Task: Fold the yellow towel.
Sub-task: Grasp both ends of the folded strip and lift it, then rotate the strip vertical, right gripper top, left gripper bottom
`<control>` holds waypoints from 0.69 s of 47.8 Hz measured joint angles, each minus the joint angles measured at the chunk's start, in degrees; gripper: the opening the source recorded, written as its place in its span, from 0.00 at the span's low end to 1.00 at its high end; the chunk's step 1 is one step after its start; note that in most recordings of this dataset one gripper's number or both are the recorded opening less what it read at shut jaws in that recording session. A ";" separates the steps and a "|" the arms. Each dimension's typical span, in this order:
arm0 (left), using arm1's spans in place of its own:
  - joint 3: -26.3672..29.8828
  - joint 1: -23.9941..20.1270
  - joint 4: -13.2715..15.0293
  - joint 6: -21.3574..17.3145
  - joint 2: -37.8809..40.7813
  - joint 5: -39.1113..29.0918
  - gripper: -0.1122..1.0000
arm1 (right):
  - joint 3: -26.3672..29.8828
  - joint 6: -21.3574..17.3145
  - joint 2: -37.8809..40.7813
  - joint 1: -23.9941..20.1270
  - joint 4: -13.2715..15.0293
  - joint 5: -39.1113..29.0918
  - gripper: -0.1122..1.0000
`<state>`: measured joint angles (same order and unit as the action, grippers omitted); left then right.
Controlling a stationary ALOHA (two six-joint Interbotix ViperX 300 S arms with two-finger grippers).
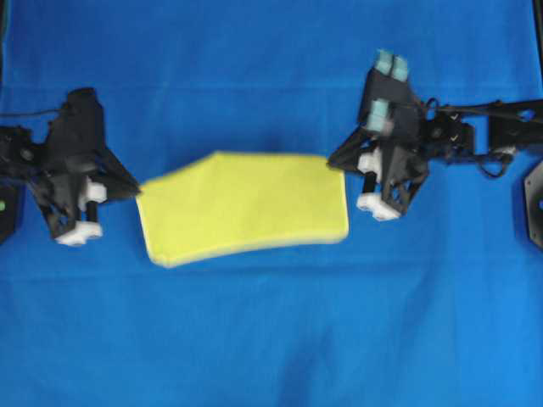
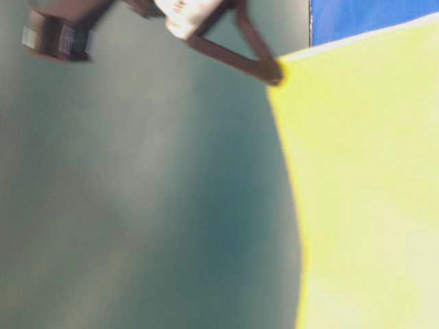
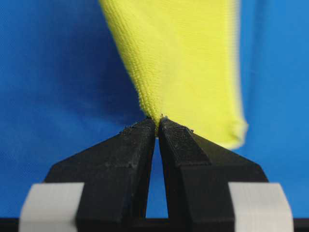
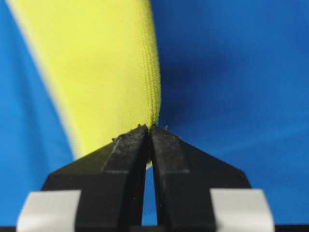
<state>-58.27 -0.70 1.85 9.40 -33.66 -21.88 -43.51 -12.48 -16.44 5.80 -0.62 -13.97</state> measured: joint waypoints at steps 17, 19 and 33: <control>-0.18 0.09 -0.09 0.35 -4.31 -0.44 0.14 | -1.05 -0.09 -5.45 -0.09 0.00 -0.26 0.13; -0.18 0.09 0.00 0.53 -4.31 -0.35 0.14 | -1.05 0.00 -5.45 -0.09 0.09 -0.26 0.13; 0.00 5.63 0.00 0.09 -2.81 6.50 0.14 | -1.76 0.00 -5.19 7.47 0.97 0.35 0.13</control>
<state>-58.27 4.92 1.85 9.49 -36.47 -15.38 -45.26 -12.48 -21.62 13.27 0.35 -13.62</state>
